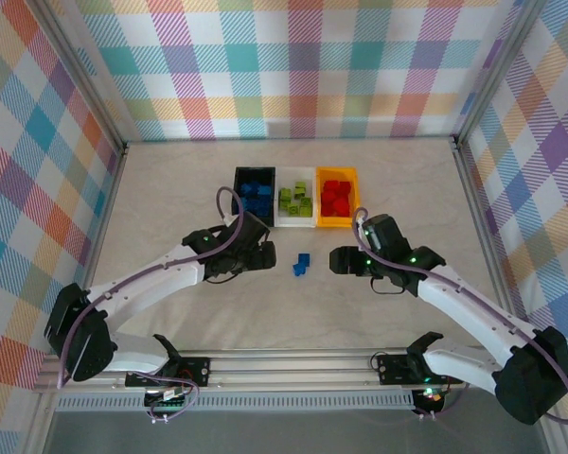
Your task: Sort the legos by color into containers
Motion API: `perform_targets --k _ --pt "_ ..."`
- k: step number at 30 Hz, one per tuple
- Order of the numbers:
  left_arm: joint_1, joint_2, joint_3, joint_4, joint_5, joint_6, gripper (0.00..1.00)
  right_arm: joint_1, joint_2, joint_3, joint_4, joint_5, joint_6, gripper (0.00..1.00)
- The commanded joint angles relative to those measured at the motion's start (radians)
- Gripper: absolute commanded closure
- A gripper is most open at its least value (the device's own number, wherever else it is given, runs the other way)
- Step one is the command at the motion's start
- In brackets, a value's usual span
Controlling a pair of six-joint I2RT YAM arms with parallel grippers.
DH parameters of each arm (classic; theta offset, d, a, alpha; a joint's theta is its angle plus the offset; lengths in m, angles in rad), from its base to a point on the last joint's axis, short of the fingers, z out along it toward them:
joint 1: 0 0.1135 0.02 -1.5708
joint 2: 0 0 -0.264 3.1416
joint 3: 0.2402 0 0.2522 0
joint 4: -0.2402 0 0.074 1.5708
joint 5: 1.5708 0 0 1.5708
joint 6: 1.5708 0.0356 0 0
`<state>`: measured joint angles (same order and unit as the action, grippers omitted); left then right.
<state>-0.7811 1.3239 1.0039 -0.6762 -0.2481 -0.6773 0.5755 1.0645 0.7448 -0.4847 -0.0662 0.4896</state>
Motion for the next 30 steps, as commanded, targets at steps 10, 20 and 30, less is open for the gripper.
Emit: perform_targets --k 10,20,30 --pt "0.001 -0.128 -0.118 -0.073 -0.175 -0.100 0.00 0.192 0.225 -0.002 0.116 -0.050 0.041 0.29" --pt "0.001 -0.210 -0.188 -0.117 -0.214 -0.134 0.00 0.281 0.405 0.092 0.164 0.072 0.069 0.31" --pt "0.002 -0.263 -0.228 -0.118 -0.213 -0.138 0.00 0.285 0.593 0.240 0.113 0.216 0.085 0.31"
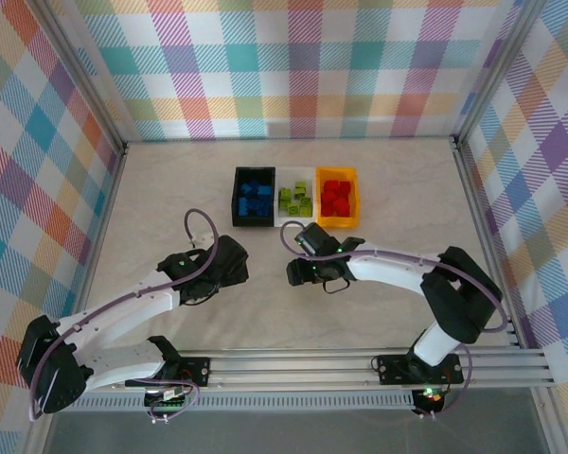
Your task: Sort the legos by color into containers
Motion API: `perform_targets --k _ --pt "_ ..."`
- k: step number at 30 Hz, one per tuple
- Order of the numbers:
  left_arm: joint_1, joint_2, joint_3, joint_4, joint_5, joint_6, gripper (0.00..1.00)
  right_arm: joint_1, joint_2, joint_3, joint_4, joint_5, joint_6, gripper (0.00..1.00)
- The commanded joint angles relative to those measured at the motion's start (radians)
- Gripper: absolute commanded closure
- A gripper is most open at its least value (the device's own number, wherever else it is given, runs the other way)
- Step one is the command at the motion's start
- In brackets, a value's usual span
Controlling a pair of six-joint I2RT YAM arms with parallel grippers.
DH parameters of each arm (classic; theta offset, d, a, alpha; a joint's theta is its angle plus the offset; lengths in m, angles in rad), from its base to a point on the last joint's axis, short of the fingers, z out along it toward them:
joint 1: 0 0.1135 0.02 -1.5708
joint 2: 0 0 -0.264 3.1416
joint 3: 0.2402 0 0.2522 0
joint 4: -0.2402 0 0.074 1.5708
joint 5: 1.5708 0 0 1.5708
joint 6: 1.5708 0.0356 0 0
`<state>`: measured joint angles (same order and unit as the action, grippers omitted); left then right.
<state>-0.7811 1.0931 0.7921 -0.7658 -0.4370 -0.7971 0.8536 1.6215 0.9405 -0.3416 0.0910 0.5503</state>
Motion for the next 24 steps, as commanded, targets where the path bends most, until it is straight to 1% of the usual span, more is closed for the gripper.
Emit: perform_targets --k 1,9,12,20,24 --pt "0.001 -0.036 -0.020 -0.029 -0.027 -0.018 0.00 0.008 0.048 0.054 -0.037 0.062 0.026 0.32" --pt "0.003 -0.052 -0.030 -0.034 -0.033 -0.014 0.00 0.017 0.136 0.113 -0.062 0.083 0.041 0.40" --pt "0.004 -0.049 -0.032 -0.035 -0.033 -0.010 0.00 0.018 0.153 0.128 -0.054 0.079 0.037 0.44" --pt "0.006 -0.052 -0.031 -0.043 -0.036 -0.004 0.00 0.018 0.185 0.157 -0.054 0.084 0.025 0.49" --pt "0.008 -0.055 -0.031 -0.044 -0.037 -0.002 0.00 0.018 0.178 0.159 -0.055 0.083 0.017 0.55"
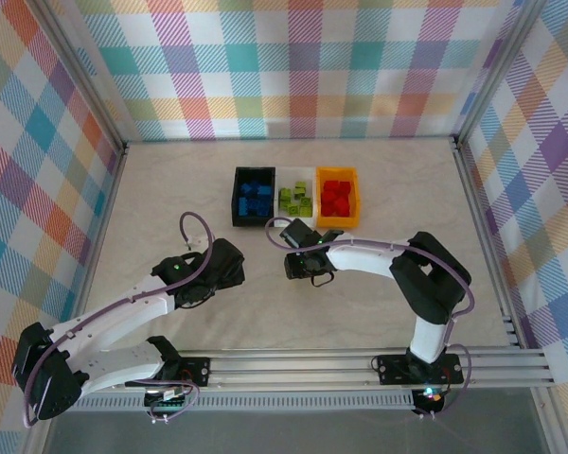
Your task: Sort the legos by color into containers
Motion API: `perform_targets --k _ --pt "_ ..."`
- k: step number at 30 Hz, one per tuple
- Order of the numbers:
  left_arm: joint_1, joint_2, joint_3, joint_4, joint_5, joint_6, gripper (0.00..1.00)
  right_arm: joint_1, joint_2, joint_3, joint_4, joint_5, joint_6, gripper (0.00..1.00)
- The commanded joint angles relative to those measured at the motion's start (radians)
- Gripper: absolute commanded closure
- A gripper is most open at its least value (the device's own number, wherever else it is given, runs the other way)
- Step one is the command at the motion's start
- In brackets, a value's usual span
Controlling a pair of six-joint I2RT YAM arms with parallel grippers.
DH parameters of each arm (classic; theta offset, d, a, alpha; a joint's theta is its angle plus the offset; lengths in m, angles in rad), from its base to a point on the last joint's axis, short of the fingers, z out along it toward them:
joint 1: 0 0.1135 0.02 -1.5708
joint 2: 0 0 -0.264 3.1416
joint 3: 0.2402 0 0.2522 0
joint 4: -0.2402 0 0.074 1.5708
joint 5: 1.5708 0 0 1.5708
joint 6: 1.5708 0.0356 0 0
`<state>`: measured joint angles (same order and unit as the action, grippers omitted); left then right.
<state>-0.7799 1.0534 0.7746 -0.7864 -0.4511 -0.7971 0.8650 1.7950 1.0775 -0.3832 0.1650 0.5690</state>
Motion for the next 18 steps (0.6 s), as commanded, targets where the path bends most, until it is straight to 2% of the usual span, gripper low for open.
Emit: perform_targets --k 1,5,10,14,18 --pt "0.008 -0.015 -0.014 -0.024 -0.024 -0.003 0.00 0.006 -0.001 0.021 -0.013 0.006 -0.004 0.57" --pt "0.010 -0.019 -0.017 -0.025 -0.028 -0.003 0.00 0.007 -0.042 0.018 -0.017 -0.015 -0.009 0.62" --pt "0.013 -0.017 -0.026 -0.019 -0.025 -0.006 0.00 0.008 -0.153 0.027 -0.030 -0.039 -0.035 0.64" --pt "0.014 -0.018 -0.031 -0.017 -0.024 -0.011 0.00 -0.006 -0.147 0.159 -0.071 -0.064 -0.093 0.65" --pt "0.016 -0.015 -0.036 -0.014 -0.018 -0.013 0.00 -0.053 -0.041 0.345 -0.074 -0.094 -0.124 0.65"
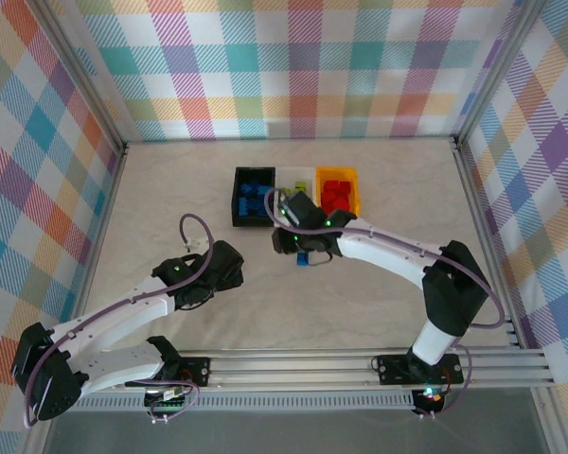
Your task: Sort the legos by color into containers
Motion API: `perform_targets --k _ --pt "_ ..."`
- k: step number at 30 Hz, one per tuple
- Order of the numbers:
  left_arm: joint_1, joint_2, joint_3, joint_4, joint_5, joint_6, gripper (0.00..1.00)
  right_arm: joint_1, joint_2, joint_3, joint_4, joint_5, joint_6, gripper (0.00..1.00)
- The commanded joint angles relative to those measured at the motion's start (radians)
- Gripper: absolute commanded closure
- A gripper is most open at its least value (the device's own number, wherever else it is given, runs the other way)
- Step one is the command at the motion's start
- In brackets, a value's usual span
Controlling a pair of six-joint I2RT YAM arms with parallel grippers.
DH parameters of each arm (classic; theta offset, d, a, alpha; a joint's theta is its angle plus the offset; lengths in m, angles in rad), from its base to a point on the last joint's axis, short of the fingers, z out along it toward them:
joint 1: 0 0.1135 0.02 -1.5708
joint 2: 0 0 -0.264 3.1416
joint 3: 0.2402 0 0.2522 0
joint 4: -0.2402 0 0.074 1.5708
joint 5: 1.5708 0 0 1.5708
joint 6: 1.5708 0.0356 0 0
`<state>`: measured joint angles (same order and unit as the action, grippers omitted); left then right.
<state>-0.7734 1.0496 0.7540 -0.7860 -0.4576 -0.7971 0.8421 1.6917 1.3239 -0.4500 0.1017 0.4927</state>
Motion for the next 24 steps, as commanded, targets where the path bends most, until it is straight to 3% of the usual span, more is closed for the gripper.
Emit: perform_targets --k 1,15,20,24 --pt "0.009 -0.012 -0.016 -0.017 -0.007 -0.015 0.00 -0.041 0.102 0.151 -0.011 -0.031 -0.053 0.65" --pt "0.011 -0.007 -0.036 -0.003 0.014 -0.027 0.00 -0.112 0.662 0.958 -0.234 -0.011 -0.070 0.62" --pt "0.012 -0.006 -0.038 0.000 0.018 -0.028 0.00 -0.119 0.704 1.077 -0.262 -0.020 -0.077 0.38" --pt "0.013 -0.006 -0.038 0.002 0.016 -0.028 0.00 -0.120 0.649 1.066 -0.246 -0.021 -0.090 0.29"
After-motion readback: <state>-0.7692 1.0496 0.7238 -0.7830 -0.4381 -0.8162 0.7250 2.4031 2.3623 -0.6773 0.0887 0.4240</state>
